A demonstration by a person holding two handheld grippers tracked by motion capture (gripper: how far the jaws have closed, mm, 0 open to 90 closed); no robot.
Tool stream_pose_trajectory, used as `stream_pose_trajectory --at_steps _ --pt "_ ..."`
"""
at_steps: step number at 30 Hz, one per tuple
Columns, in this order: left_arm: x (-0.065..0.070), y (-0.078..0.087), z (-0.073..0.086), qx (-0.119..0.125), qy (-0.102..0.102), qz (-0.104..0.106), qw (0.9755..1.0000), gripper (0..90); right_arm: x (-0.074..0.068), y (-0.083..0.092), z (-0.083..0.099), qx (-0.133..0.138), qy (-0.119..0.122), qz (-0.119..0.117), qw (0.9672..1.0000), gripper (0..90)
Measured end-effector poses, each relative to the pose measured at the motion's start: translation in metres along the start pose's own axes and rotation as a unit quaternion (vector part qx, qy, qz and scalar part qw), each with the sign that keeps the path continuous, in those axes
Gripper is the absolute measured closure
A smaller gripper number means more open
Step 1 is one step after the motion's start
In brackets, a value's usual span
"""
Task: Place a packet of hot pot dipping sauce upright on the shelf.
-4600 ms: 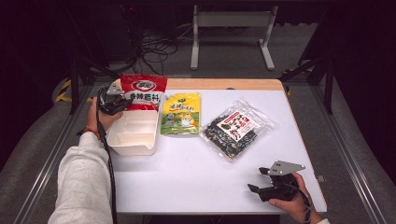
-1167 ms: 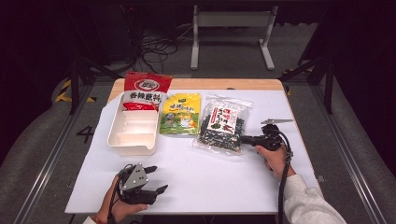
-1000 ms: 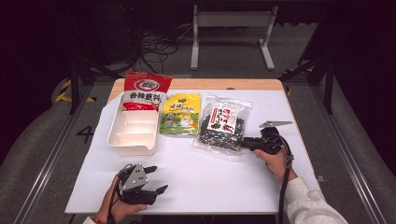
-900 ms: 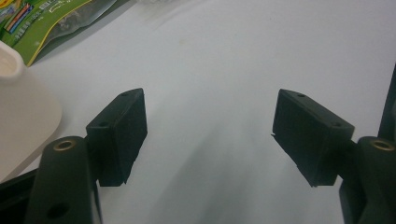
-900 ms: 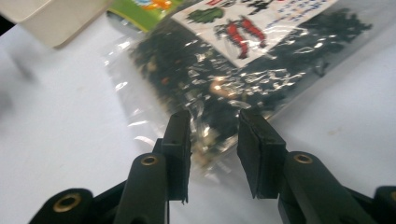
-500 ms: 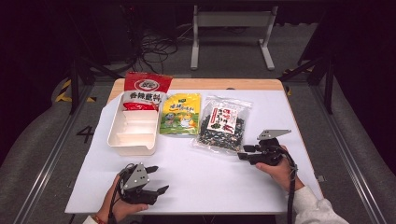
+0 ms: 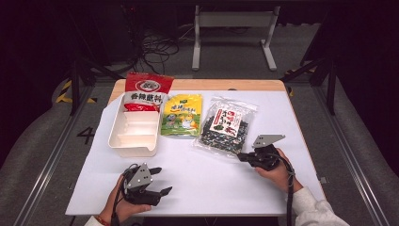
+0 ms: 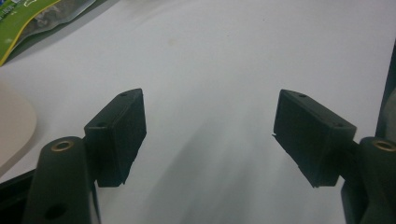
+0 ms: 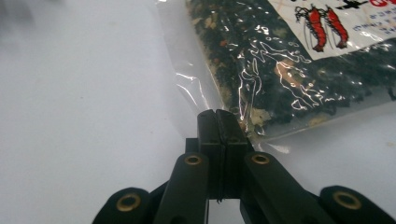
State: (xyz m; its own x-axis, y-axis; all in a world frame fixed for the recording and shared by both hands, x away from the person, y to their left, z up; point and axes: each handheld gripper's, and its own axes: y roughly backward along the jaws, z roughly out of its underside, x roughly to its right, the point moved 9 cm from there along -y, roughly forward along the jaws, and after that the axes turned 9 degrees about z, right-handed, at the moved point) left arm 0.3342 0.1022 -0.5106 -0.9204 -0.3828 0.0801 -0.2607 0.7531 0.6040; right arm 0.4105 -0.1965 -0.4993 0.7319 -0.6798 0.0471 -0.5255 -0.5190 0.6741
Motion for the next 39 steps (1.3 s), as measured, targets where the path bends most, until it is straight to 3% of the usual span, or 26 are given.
stream_pose_trajectory --at_steps 6,12,16,20,24,28,30,34,39 --pt "0.003 -0.010 -0.008 0.002 0.003 0.019 0.9998 26.2 -0.011 0.008 0.003 -0.001 0.012 -0.022 0.9997 89.6" --pt "0.002 -0.019 -0.018 0.008 0.012 0.033 0.9993 25.6 -0.028 0.025 0.018 -0.009 0.026 -0.043 0.9987 89.6" --pt "-0.002 -0.028 -0.029 0.015 0.030 0.054 0.9980 23.1 -0.040 0.039 0.029 -0.011 0.038 -0.060 0.9974 89.6" --pt "-0.001 -0.038 -0.038 0.016 0.034 0.075 0.9965 21.3 -0.050 0.049 0.040 -0.016 0.048 -0.072 0.9961 89.6" --pt "0.003 -0.056 -0.052 0.008 0.027 0.096 0.9950 20.1 -0.058 0.065 0.054 -0.023 0.067 -0.073 0.9948 89.6" --pt "0.005 -0.074 -0.067 0.004 0.026 0.119 0.9926 19.3 -0.058 0.078 0.067 -0.028 0.072 -0.067 0.9947 89.5" --pt "0.005 -0.082 -0.075 0.011 0.033 0.132 0.9906 18.9 -0.055 0.084 0.072 -0.032 0.072 -0.062 0.9950 89.5" --pt "0.001 -0.100 -0.085 0.001 0.046 0.140 0.9891 16.8 -0.048 0.092 0.080 -0.041 0.066 -0.049 0.9957 89.1" --pt "-0.007 -0.119 -0.090 -0.009 0.081 0.131 0.9880 13.4 -0.035 0.094 0.088 -0.057 0.058 -0.020 0.9965 88.9"
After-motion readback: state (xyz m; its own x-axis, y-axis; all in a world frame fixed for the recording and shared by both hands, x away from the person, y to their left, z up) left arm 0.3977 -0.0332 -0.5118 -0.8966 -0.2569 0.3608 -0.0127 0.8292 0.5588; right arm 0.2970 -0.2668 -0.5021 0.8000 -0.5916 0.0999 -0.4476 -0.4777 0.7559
